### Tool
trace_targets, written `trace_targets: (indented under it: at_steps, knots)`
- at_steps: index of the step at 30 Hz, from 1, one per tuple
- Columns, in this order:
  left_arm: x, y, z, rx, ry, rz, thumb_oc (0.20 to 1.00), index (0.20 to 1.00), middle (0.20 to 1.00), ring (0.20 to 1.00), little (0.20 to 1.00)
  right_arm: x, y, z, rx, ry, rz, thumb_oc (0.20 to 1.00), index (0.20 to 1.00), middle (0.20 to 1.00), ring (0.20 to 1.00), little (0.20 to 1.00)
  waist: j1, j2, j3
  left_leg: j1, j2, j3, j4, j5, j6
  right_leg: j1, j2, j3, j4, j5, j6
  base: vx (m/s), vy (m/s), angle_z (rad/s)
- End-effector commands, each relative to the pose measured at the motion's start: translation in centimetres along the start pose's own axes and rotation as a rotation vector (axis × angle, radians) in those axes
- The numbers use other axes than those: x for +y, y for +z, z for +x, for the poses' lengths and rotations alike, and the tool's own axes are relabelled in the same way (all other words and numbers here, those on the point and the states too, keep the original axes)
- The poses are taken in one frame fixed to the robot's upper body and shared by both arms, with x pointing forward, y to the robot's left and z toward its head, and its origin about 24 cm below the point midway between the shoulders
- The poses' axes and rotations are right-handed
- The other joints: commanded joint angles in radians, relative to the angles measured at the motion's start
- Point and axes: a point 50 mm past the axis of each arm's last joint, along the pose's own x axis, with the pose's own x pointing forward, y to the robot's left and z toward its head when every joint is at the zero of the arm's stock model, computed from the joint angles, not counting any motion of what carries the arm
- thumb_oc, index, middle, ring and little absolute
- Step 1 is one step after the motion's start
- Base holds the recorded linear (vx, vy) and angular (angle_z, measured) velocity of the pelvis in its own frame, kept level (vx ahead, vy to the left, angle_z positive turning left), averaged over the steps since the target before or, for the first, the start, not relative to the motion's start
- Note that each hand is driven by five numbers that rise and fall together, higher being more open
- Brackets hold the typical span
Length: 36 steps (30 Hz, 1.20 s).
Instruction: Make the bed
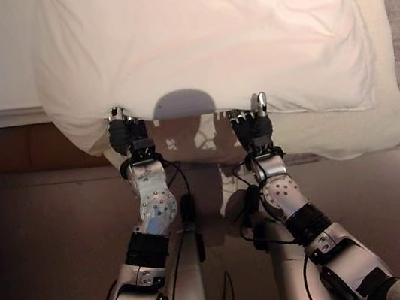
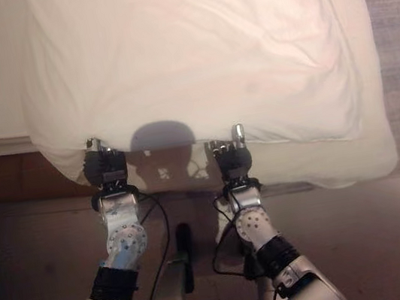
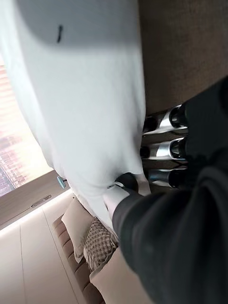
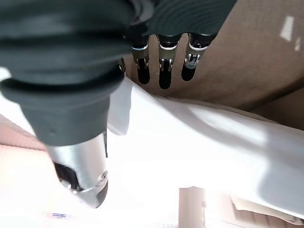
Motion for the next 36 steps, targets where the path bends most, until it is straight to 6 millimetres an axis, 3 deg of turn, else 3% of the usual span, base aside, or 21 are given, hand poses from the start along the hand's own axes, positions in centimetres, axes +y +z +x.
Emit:
trace_targets:
  at_steps: [1,9,16,23,24,25,26,36]
  knots:
    - [-1.5,7.0,-0.2,-0.335,-0.091,-0.018,0.2,0.2,0.2,0.2,0.2,1.5,5.6,0.2,-0.25,0.076,0.0,1.0,1.0,1.0,1.0,1.0,0.028,0.035,-0.074,-0.027,-0.086,0.011,-0.06,0.019,0.075,0.03,0.008,-0.012,-0.037,-0.028,0.091,0.0,0.0,0.0]
    - [-0.4,9.4,0.7,-0.47,0.057,0.039,0.2,0.2,0.2,0.2,0.2,0.9,9.1,0.7,-0.365,0.017,-0.045,1.0,1.0,1.0,1.0,1.0,0.024,0.043,-0.093,-0.04,-0.087,0.011,-0.049,0.016,0.076,0.017,0.006,-0.013,-0.022,-0.035,0.092,0.0,0.0,0.0]
    - [-0.4,9.5,1.0,-0.474,0.08,0.055,0.2,0.2,0.2,0.2,0.2,0.9,10.4,1.4,-0.391,-0.033,-0.082,1.0,1.0,1.0,1.0,1.0,0.026,0.047,-0.102,-0.044,-0.089,0.01,-0.047,0.014,0.078,0.009,0.003,-0.01,-0.018,-0.034,0.095,0.0,0.0,0.0]
    - [-0.9,9.4,1.2,-0.464,0.069,0.053,0.2,0.2,0.2,0.2,0.2,1.7,10.4,2.6,-0.384,-0.101,-0.094,1.0,1.0,1.0,1.0,1.0,0.033,0.043,-0.098,-0.041,-0.087,0.016,-0.053,0.016,0.077,0.007,0.004,-0.006,-0.021,-0.027,0.096,0.0,0.0,0.0]
    - [-1.1,9.3,1.3,-0.46,0.067,0.048,0.2,0.2,0.2,0.2,0.2,2.0,10.4,2.7,-0.386,-0.096,-0.083,0.959,0.959,0.959,0.959,0.959,0.034,0.043,-0.096,-0.042,-0.088,0.017,-0.051,0.016,0.076,0.007,0.004,-0.007,-0.02,-0.028,0.095,0.0,0.0,0.0]
    - [-1.0,9.3,1.2,-0.456,0.067,0.053,0.2,0.2,0.2,0.2,0.2,2.2,10.3,2.8,-0.381,-0.086,-0.099,0.294,0.294,0.294,0.294,0.294,0.036,0.043,-0.097,-0.041,-0.088,0.016,-0.05,0.015,0.075,0.009,0.003,-0.007,-0.019,-0.029,0.095,0.0,0.0,0.0]
    - [-1.0,9.3,1.2,-0.456,0.067,0.053,0.2,0.2,0.2,0.2,0.2,2.2,10.3,2.8,-0.382,-0.086,-0.099,0.2,0.2,0.2,0.2,0.2,0.036,0.043,-0.097,-0.041,-0.088,0.016,-0.05,0.015,0.075,0.009,0.003,-0.008,-0.019,-0.03,0.095,0.0,0.0,0.0]
    - [0.7,9.0,1.0,-0.42,0.103,0.045,0.2,0.2,0.2,0.2,0.2,4.1,9.2,1.7,-0.368,0.067,-0.067,0.2,0.2,0.2,0.2,0.2,0.028,0.039,-0.093,-0.041,-0.086,0.02,-0.044,0.012,0.077,0.005,0.003,-0.006,-0.012,-0.032,0.094,0.0,0.0,0.0]
